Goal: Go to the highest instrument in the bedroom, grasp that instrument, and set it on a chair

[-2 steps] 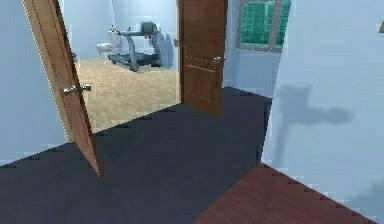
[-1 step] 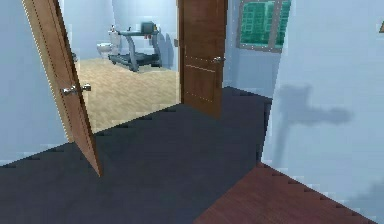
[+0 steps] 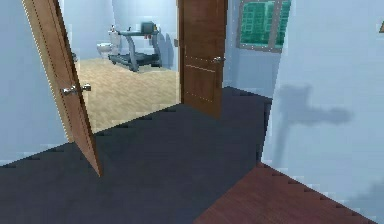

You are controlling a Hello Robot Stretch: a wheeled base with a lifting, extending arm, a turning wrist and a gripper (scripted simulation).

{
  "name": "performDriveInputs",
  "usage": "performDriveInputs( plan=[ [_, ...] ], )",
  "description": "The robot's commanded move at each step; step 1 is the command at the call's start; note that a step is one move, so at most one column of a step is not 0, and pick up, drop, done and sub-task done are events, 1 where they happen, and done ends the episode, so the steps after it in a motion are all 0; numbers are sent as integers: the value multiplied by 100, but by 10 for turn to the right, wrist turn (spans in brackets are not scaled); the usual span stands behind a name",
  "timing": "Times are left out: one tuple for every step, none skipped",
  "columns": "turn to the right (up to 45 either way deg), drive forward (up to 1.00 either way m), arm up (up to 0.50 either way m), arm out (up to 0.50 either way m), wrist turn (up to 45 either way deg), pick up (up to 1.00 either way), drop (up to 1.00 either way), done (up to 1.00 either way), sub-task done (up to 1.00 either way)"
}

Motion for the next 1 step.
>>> performDriveInputs(
  plan=[
    [180,0,0,0,0,0,0,0,0]
  ],
)
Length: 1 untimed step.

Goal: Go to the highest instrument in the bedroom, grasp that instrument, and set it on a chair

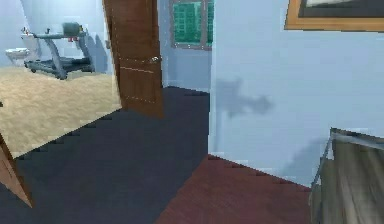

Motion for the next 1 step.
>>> performDriveInputs(
  plan=[
    [450,0,0,0,0,0,0,0,0]
  ],
)
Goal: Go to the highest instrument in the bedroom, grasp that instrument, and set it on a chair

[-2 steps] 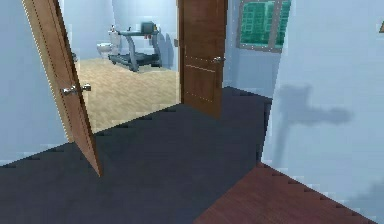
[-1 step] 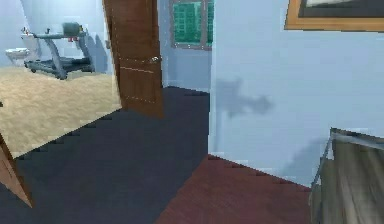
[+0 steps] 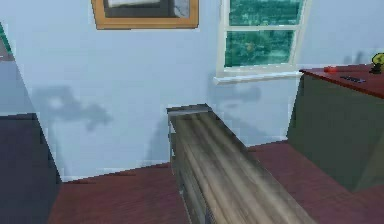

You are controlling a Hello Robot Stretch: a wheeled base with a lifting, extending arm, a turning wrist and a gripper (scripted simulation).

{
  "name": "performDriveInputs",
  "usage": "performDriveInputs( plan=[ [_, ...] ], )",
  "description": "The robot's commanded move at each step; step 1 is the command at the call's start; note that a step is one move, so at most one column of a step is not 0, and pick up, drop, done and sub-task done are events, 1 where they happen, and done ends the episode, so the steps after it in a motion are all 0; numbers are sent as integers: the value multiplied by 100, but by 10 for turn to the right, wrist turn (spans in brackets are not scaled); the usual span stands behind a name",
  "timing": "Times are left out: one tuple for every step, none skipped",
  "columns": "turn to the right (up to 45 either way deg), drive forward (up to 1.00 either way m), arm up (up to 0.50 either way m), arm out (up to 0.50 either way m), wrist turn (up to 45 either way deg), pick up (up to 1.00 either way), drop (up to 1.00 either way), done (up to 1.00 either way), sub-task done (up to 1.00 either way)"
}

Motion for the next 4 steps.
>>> performDriveInputs(
  plan=[
    [240,0,0,0,0,0,0,0,0],
    [450,0,0,0,0,0,0,0,0],
    [450,0,0,0,0,0,0,0,0],
    [450,0,0,0,0,0,0,0,0]
  ],
)
